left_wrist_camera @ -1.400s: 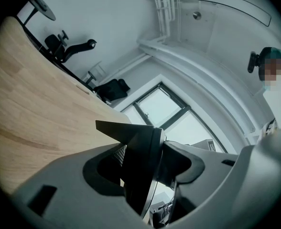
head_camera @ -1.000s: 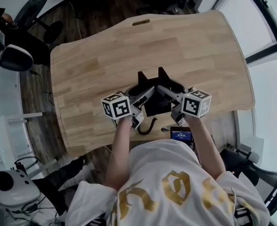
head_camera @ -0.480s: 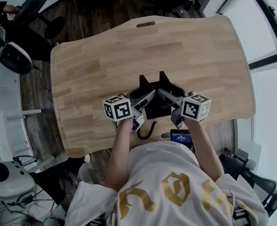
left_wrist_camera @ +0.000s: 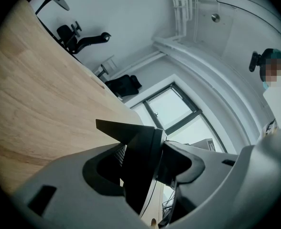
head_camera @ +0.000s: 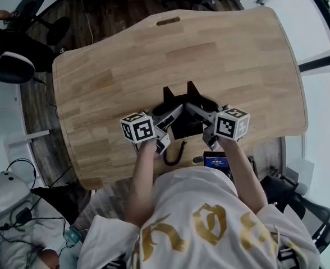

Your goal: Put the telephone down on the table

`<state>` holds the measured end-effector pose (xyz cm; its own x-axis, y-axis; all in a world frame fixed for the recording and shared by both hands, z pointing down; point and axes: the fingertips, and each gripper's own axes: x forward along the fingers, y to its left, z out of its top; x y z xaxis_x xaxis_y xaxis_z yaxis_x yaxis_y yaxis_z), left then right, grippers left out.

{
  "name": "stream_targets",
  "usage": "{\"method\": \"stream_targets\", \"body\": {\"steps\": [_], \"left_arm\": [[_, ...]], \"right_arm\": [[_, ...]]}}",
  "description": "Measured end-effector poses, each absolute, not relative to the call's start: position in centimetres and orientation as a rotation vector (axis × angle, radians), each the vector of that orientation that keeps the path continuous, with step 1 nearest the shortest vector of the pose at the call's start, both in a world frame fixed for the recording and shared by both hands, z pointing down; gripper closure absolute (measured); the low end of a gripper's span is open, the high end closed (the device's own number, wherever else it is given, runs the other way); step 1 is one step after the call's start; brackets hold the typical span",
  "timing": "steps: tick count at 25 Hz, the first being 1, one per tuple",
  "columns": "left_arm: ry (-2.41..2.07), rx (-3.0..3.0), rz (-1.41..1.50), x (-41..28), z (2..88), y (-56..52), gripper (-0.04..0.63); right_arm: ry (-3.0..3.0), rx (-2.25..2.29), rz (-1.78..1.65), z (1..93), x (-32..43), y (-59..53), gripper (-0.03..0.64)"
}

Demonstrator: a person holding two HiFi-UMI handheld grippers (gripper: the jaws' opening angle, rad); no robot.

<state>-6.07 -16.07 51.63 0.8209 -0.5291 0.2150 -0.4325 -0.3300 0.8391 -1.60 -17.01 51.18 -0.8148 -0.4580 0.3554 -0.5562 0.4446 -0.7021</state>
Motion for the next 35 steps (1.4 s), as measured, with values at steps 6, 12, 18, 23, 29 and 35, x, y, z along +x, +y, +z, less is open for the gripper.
{"method": "stream_targets", "body": {"steps": [6, 12, 18, 23, 29, 35], "left_arm": [[-0.707, 1.934, -0.107, -5.8, 53.1, -16.2, 0.364], [-0.714, 1.905, -0.099, -6.1, 54.2, -16.6, 0.364], [-0.708, 1.882, -0.098, -6.4, 55.4, -17.1, 0.364], [-0.706, 1.86, -0.091, -6.5, 56.3, -17.3, 0.364], [-0.708, 1.833, -0.101, -6.7, 57.0, -17.7, 0.365], [-0.71, 1.805, -0.101, -6.7, 57.7, -18.1, 0.365]], "right_arm": [[-2.535, 0.9, 1.36, 52.7, -1.4, -17.2, 0.374], [-2.51, 0.886, 1.393, 53.9, -1.7, -17.6, 0.374], [-2.484, 0.88, 1.41, 55.1, -2.0, -18.0, 0.375], [-2.461, 0.873, 1.433, 56.0, -2.1, -18.3, 0.375], [-2.44, 0.885, 1.45, 56.7, -2.1, -18.7, 0.376], [-2.42, 0.891, 1.473, 57.4, -2.0, -19.1, 0.376]]}}
